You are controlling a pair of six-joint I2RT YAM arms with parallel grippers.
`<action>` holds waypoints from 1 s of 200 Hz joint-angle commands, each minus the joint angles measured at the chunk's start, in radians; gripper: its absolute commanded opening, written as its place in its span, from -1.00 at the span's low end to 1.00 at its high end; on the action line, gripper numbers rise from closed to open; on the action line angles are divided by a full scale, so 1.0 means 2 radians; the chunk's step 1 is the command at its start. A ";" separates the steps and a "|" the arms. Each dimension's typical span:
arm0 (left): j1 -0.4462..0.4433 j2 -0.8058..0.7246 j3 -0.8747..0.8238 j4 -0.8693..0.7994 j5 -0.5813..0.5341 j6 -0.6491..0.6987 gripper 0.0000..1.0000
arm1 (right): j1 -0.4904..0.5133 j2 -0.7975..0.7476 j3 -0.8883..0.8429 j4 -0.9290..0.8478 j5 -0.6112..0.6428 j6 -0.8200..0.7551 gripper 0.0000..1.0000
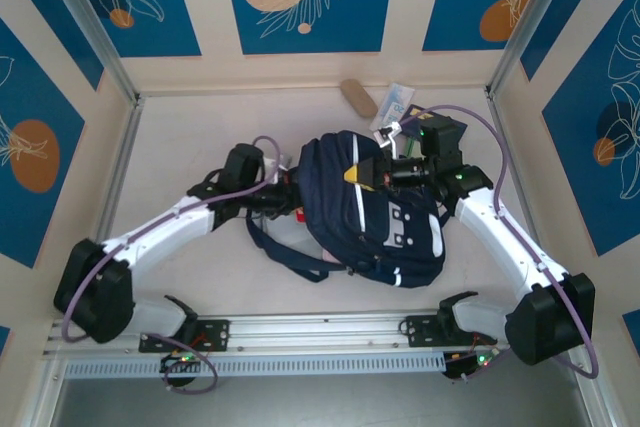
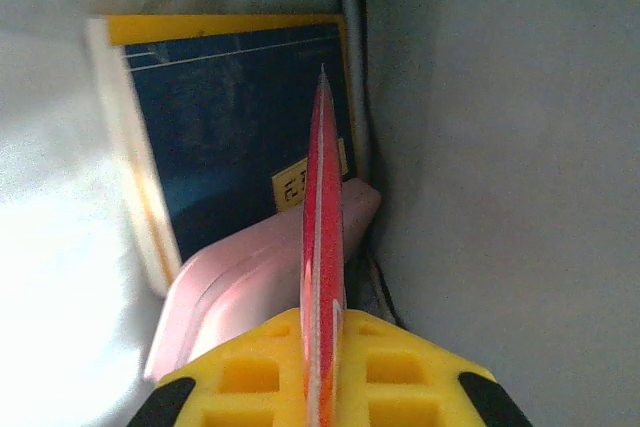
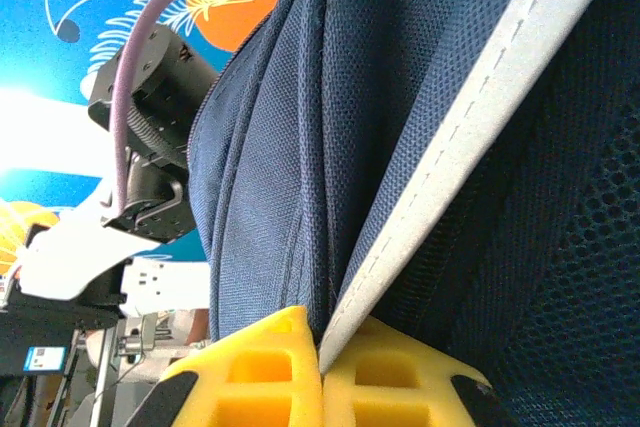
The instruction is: Pack books, pencil case, and school supplies into a backpack
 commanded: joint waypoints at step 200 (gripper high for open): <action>0.063 -0.147 0.085 -0.300 -0.258 0.064 0.36 | 0.067 0.007 -0.009 -0.020 0.054 -0.082 -0.75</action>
